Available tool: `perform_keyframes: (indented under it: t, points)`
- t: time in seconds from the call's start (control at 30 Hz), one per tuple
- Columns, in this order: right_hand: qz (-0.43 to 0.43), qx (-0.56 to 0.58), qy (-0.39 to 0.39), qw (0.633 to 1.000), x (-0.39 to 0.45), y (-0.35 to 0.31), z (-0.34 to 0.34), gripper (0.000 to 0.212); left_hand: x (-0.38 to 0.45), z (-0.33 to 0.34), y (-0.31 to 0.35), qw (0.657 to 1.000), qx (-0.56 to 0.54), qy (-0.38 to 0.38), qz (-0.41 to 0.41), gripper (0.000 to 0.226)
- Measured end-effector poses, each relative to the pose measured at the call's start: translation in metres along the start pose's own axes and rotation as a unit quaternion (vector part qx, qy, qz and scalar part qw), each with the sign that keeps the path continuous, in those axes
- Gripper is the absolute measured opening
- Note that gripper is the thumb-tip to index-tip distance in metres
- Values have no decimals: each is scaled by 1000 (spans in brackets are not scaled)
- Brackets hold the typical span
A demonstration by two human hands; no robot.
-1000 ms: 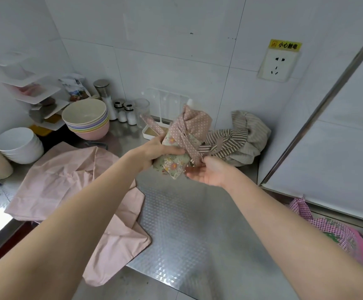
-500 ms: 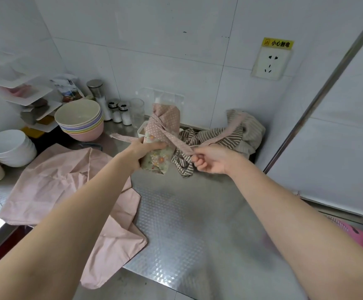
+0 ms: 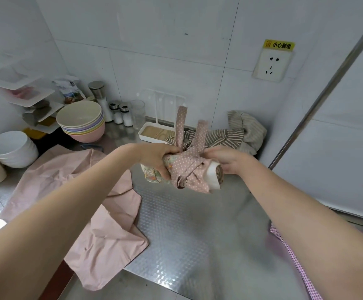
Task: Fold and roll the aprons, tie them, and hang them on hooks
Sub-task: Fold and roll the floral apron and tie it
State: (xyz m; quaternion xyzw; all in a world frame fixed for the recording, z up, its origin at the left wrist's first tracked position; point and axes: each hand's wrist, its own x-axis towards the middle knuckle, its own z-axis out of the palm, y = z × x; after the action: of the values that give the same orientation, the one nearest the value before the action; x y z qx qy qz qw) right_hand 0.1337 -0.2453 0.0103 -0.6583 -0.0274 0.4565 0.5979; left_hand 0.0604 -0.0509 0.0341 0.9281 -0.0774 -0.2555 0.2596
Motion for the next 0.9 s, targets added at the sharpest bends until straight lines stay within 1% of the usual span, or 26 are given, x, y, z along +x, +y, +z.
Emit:
perform_keyframes:
  t: [0.03, 0.07, 0.1, 0.13, 0.17, 0.2, 0.23, 0.27, 0.3, 0.33, 0.37, 0.4, 0.43, 0.47, 0.5, 0.53, 0.57, 0.6, 0.63, 0.67, 0.7, 0.77, 0.8, 0.83, 0.87, 0.9]
  points:
    - [-7, 13, 10, 1000, 0, 1, -3, 16, 1, 3, -1, 1000, -8, 5, -2, 78]
    - [-7, 28, 27, 999, 1, 4, -6, 19, 2, 6, -2, 999, -51, 12, -3, 76]
    - [-4, 47, 53, 997, 3, 8, -9, 24, 0, 9, -2, 992, -124, 23, -1, 72]
    - [4, 48, 74, 996, 4, 12, -11, 27, -2, 11, -1, 976, -215, 41, 3, 67]
    - [22, 17, 87, 996, 5, 17, -13, 28, -3, 12, -1, 951, -304, 65, 0, 65]
    - [48, -20, 86, 995, 5, 22, -16, 26, -1, 11, -2, 925, -365, 102, -13, 65]
    - [72, -35, 70, 994, 3, 24, -17, 23, 2, 9, -5, 913, -375, 154, -39, 68]
    - [88, -15, 46, 995, 0, 22, -17, 22, 6, 6, -9, 916, -335, 207, -75, 72]
    - [87, 34, 23, 995, -4, 18, -17, 23, 10, 4, -15, 924, -272, 243, -115, 79]
    - [62, 103, -3, 993, -9, 12, -15, 25, 14, 3, -23, 934, -192, 256, -159, 86]
    - [22, 180, -30, 983, -12, 3, -13, 29, 16, 3, -31, 944, -102, 238, -203, 91]
    - [-26, 256, -55, 965, -13, -6, -10, 32, 16, 5, -36, 949, -7, 205, -240, 91]
    - [-79, 320, -77, 941, -14, -16, -6, 34, 15, 9, -38, 949, 79, 169, -255, 87]
    - [-125, 362, -79, 920, -10, -24, -3, 36, 13, 12, -38, 951, 142, 134, -241, 82]
    - [-156, 380, -62, 909, -7, -32, -2, 37, 14, 15, -37, 959, 172, 102, -202, 80]
    - [-177, 364, -37, 913, -3, -39, -2, 38, 13, 18, -35, 971, 166, 71, -154, 80]
    - [-187, 318, -9, 929, -1, -41, -3, 39, 10, 21, -32, 983, 137, 48, -112, 79]
    - [-183, 251, 9, 951, 2, -41, -4, 39, 8, 23, -32, 993, 82, 40, -81, 76]
    - [-168, 182, 11, 969, 5, -36, -6, 38, 4, 24, -32, 997, 0, 42, -60, 69]
    - [-146, 130, 5, 981, 9, -29, -7, 32, 0, 24, -34, 992, -107, 44, -50, 61]
    - [-121, 112, -8, 986, 11, -21, -7, 27, -6, 23, -34, 974, -221, 41, -32, 61]
    - [-89, 107, -7, 990, 15, -6, -6, 31, -11, 19, -37, 920, -390, 47, 4, 68]
    - [-84, 93, 4, 992, 17, 0, -6, 33, -12, 15, -36, 895, -441, 61, 12, 62]
    - [-81, 79, -3, 994, 18, 5, -4, 38, -13, 11, -33, 874, -480, 80, 8, 48]
    - [-81, 69, -25, 994, 20, 8, 0, 42, -13, 6, -29, 857, -505, 101, -7, 33]
    - [-81, 76, -60, 992, 20, 8, 6, 43, -12, 2, -25, 846, -518, 120, -27, 24]
